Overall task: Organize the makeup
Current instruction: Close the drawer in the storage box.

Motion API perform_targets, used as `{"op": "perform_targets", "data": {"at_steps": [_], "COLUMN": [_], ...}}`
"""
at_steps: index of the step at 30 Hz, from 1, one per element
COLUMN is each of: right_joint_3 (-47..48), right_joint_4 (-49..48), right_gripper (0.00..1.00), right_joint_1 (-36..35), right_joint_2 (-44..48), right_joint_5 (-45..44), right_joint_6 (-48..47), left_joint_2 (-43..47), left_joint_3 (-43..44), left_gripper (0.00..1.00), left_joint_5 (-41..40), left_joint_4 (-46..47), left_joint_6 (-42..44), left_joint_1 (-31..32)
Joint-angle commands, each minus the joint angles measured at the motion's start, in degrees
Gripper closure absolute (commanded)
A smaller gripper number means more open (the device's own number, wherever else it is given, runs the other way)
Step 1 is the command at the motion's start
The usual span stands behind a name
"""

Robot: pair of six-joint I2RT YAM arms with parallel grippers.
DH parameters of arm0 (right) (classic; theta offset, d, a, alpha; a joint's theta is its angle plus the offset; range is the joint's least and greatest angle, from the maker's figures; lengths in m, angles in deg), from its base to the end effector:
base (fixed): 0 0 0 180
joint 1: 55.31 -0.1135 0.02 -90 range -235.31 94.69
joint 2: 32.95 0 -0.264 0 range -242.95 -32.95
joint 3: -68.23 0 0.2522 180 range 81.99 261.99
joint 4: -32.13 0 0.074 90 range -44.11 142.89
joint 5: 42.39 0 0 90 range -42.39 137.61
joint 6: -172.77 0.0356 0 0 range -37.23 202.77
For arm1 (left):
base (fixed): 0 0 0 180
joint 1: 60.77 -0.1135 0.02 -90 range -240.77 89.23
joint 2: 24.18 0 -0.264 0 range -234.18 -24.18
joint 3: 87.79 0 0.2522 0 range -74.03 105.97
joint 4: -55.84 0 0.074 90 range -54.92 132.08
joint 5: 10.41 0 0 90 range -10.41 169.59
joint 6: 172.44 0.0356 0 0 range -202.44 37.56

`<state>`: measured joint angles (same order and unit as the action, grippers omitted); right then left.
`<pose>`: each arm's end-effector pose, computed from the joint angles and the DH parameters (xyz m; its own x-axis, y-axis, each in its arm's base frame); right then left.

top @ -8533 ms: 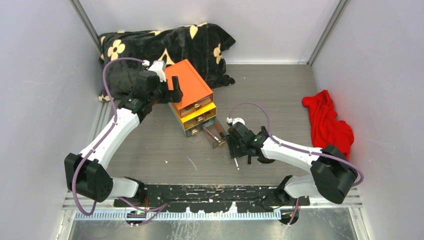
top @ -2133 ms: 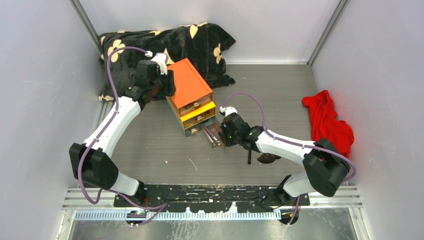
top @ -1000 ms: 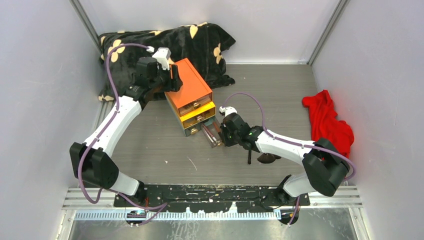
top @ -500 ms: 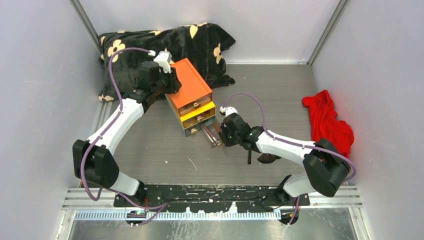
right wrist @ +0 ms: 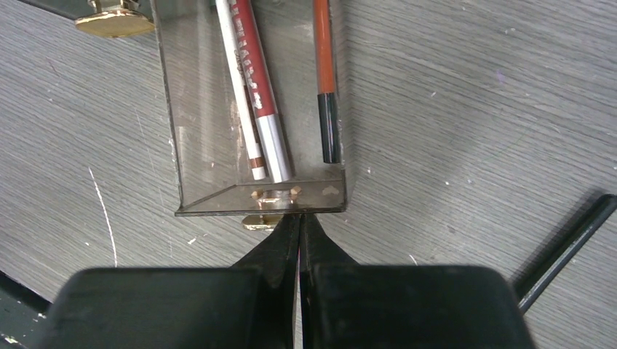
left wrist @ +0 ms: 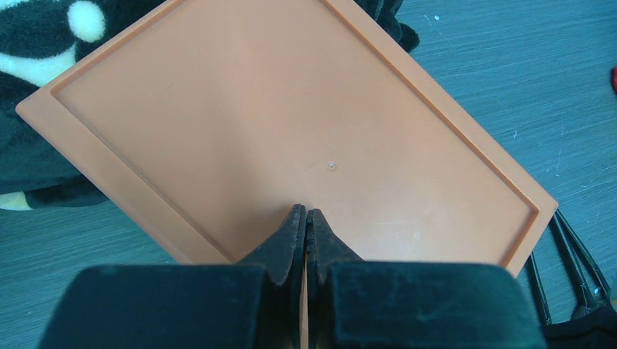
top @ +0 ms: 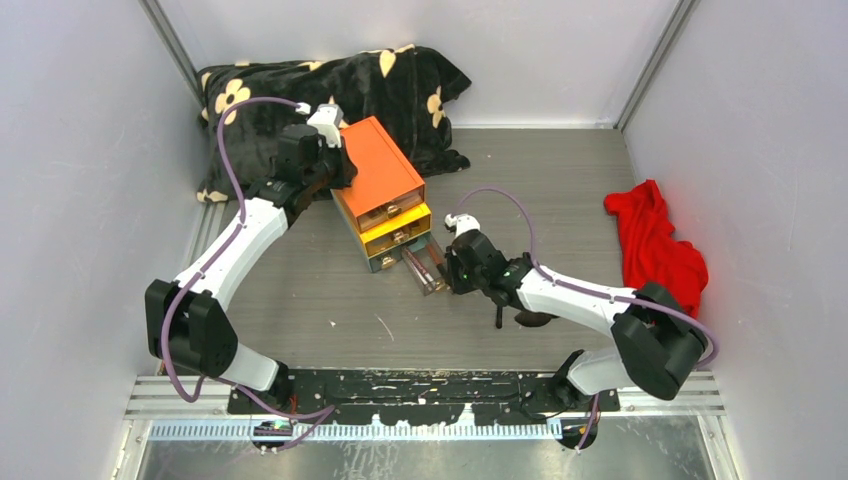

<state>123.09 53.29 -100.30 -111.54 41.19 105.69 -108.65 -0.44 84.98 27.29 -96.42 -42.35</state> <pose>0.1981 0.1924 0.1936 -0.7115 -0.1640 -0.6833 -0.4011 0.8932 0.2032 0.3263 -0.1122 0.3415 -0.4942 -0.0889 -0.8648 0.2839 0.9237 -0.2572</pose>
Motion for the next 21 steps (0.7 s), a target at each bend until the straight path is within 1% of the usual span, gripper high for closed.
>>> {"op": "perform_targets", "data": {"at_steps": [1,7,16,21], "right_joint_3": [-2.1,-2.21,3.53,5.59], "right_joint_4": [3.23,1.96,-1.05,-2.46], "right_gripper": [0.99,0.99,0.99,0.99], "right_joint_1": [0.01,0.06,0.05,0.08], "right_joint_2": [2.54,1.18,-4.76,-5.88], "right_joint_5": [-1.55,-1.85,-2.11,-2.82], "right_joint_6": [0.52,0.37,-0.65,-0.94], "left_joint_2": [0.09,-0.1,0.23,0.35], "left_joint_3": [-0.75,-0.88,-2.0,-2.02], "left_gripper": [1.0,1.0,1.0,1.0], "left_joint_5": [-0.9,-0.93,-0.88,-0.82], "left_joint_4": [-3.08,-3.32,-3.34,-3.48], "left_joint_6": [0.31,0.33,0.25,0.2], "left_joint_1": [0.24,0.22,0.23,0.22]}}
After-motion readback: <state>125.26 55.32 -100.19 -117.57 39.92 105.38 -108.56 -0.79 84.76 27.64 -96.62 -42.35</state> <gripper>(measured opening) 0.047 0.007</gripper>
